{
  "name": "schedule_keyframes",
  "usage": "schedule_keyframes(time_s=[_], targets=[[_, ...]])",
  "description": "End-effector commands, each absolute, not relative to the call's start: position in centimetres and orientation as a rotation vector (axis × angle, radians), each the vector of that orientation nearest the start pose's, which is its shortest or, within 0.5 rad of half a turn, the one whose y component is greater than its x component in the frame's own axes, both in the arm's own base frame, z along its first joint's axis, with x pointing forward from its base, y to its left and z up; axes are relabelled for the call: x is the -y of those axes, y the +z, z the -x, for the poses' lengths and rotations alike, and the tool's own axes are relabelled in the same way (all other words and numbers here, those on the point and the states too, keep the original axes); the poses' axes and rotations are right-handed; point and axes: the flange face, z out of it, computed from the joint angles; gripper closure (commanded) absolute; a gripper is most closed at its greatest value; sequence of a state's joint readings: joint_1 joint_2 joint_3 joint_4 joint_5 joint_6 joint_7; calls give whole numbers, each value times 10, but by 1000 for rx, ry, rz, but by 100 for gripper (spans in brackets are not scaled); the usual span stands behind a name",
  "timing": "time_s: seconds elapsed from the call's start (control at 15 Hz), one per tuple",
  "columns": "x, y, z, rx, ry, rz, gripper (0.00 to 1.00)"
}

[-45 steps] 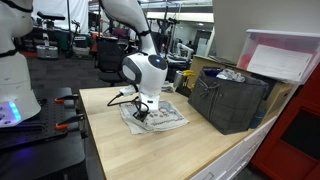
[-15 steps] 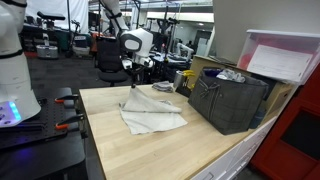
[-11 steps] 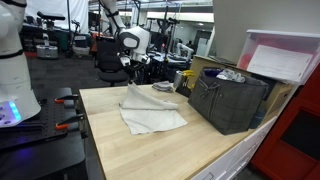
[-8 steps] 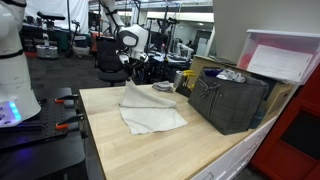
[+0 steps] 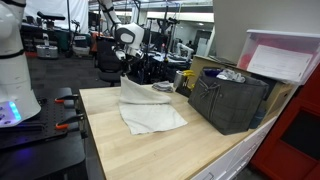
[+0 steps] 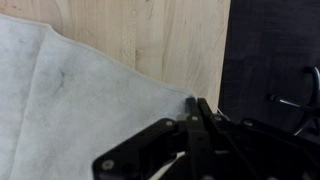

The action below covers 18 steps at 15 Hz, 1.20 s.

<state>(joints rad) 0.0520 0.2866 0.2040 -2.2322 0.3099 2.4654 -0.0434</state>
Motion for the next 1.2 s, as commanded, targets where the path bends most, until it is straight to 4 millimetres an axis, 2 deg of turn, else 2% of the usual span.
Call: schedule_keyframes(time_s=[0.0,0.13,0.2,0.27,0.33,0.6,0.73,0.87,0.93,1.13], targets=[[-157,244,-518,155,155,2886,99],[-167,243,-513,198,166,2886,99],[-171,243,-511,215,173,2885,91],[-173,243,-510,226,180,2883,70],[-174,244,-509,235,183,2880,65],[-166,247,-511,216,167,2887,34],[-150,244,-517,160,142,2916,19],[-123,237,-526,88,112,2952,5],[-107,233,-533,37,84,2970,1],[-66,228,-552,-127,8,2995,0]])
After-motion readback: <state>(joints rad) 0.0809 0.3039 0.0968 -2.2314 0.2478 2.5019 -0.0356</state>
